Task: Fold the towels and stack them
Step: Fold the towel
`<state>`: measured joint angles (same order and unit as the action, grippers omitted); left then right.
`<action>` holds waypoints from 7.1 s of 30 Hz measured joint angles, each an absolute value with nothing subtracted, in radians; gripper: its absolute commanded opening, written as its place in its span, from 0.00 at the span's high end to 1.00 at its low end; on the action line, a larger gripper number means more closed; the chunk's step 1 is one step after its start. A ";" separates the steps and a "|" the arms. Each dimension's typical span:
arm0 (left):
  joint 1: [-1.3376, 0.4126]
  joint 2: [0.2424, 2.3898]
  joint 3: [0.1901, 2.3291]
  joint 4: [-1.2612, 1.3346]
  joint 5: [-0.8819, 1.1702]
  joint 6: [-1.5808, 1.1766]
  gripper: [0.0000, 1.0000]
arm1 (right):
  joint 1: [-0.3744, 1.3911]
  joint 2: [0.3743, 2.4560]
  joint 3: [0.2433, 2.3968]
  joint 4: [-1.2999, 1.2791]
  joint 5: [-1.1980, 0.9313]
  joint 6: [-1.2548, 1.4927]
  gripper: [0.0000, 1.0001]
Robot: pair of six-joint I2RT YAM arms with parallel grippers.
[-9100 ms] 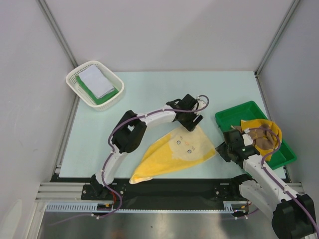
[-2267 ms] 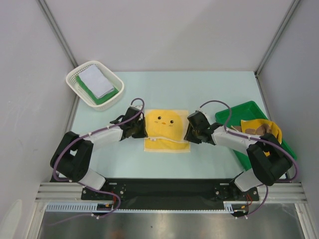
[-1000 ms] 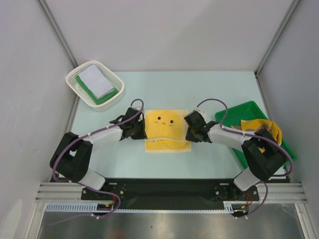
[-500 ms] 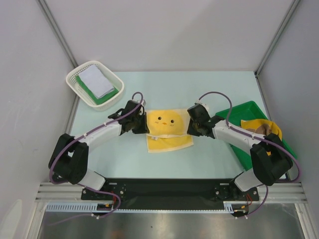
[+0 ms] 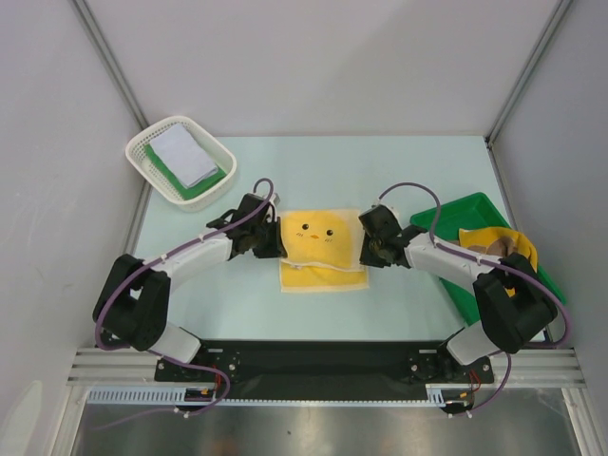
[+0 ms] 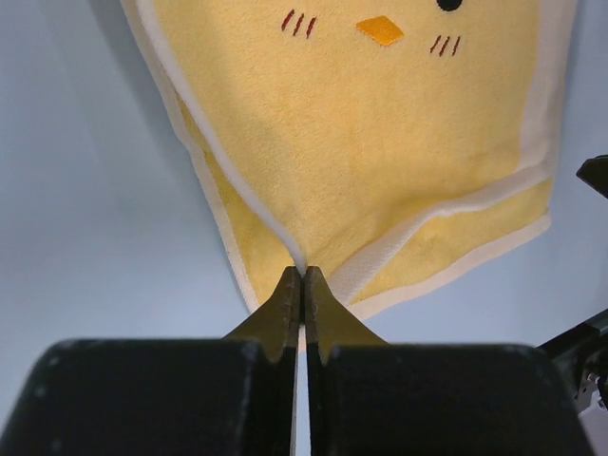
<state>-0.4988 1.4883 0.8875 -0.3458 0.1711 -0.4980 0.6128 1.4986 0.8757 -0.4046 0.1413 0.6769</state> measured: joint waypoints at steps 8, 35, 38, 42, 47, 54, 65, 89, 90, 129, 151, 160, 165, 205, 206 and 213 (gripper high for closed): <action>-0.499 1.490 0.886 -0.340 0.179 -0.498 1.00 | 0.605 1.499 0.876 -0.391 0.126 0.659 0.94; -0.499 1.501 0.862 -0.316 0.187 -0.499 1.00 | 0.596 1.601 0.874 -0.345 0.126 0.654 0.88; -0.499 1.501 0.862 -0.316 0.187 -0.500 1.00 | 0.598 1.601 0.874 -0.346 0.132 0.653 0.96; -0.499 1.501 0.862 -0.316 0.186 -0.500 1.00 | 0.600 1.601 0.876 -0.348 0.136 0.649 1.00; -0.499 1.501 0.868 -0.336 0.169 -0.500 1.00 | 0.600 1.597 0.910 -0.389 0.144 0.637 1.00; -0.499 1.496 0.895 -0.385 0.149 -0.506 1.00 | 0.593 1.543 0.963 -0.430 0.149 0.616 1.00; -0.537 1.340 0.736 -0.266 0.191 -0.587 1.00 | 0.585 1.403 0.901 -0.469 0.076 0.598 1.00; -0.561 1.259 0.691 -0.299 0.211 -0.631 1.00 | 0.574 1.345 0.782 -0.422 0.028 0.597 1.00; -0.566 1.234 0.686 -0.294 0.211 -0.633 1.00 | 0.574 1.332 0.776 -0.413 0.027 0.598 1.00; -0.426 1.455 0.993 -0.332 0.143 -0.471 0.50 | 0.429 1.625 1.105 -0.302 -0.233 0.339 0.72; -0.296 1.880 1.348 -0.419 0.216 -0.156 0.39 | 0.313 1.995 1.426 -0.390 -0.463 0.014 0.61; -0.296 1.980 1.365 -0.486 0.346 0.136 0.40 | 0.231 2.149 1.603 -0.599 -0.622 -0.196 0.53; -0.295 2.057 1.460 -0.527 0.322 0.208 0.43 | 0.216 2.203 1.652 -0.675 -0.636 -0.262 0.61; -0.266 2.110 1.558 -0.673 0.380 0.367 0.52 | 0.214 2.275 1.742 -0.735 -0.720 -0.372 0.68; -0.265 2.114 1.563 -0.676 0.384 0.367 0.52 | 0.214 2.276 1.742 -0.735 -0.722 -0.372 0.68; -0.264 2.143 1.602 -0.699 0.412 0.367 0.62 | 0.214 2.281 1.745 -0.734 -0.732 -0.372 0.70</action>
